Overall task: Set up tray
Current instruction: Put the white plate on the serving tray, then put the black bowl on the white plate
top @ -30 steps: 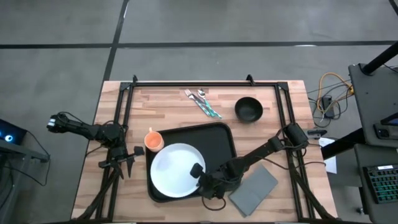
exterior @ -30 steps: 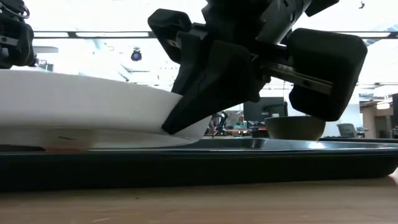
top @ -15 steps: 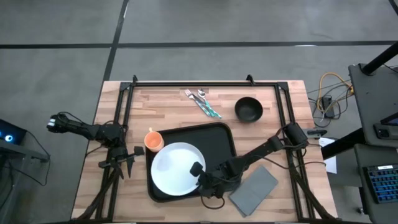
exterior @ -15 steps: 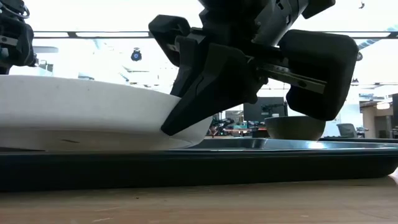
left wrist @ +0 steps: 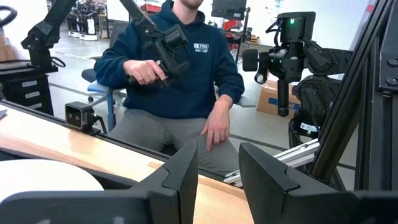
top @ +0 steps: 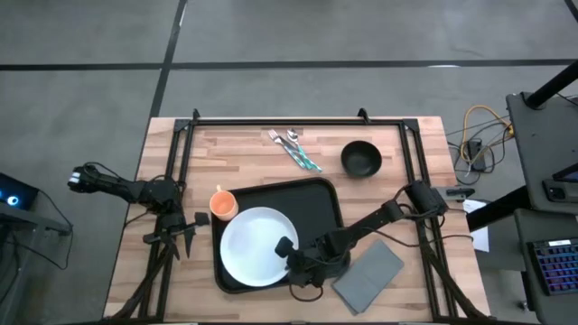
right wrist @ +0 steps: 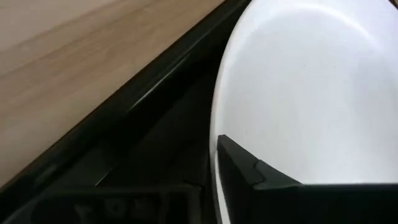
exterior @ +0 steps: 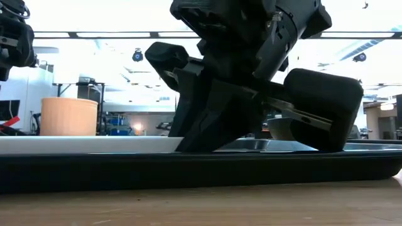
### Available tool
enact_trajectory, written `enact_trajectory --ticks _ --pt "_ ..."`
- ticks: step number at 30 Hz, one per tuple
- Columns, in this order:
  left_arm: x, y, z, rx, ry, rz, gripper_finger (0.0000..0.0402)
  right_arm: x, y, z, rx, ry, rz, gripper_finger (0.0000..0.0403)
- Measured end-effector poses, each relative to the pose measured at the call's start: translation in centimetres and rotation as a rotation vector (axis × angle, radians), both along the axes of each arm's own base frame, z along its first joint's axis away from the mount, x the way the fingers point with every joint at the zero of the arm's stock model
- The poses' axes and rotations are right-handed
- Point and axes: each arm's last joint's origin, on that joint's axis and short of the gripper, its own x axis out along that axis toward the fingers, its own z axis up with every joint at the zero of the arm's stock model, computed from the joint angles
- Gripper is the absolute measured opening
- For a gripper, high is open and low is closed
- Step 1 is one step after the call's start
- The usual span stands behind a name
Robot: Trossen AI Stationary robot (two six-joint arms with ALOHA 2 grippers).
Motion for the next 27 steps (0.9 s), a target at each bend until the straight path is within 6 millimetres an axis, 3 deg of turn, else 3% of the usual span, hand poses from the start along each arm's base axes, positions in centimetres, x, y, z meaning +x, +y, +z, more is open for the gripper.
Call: enact_trajectory --ticks 12,27 --pt "0.0 0.0 0.0 0.000 -0.001 -0.001 0.0098 0.1 -0.2 0.1 0.014 0.000 -0.027 0.0113" --pt "0.0 0.0 0.0 0.000 0.000 -0.001 0.0098 -0.7 -0.5 1.9 0.018 0.040 -0.080 0.0170"
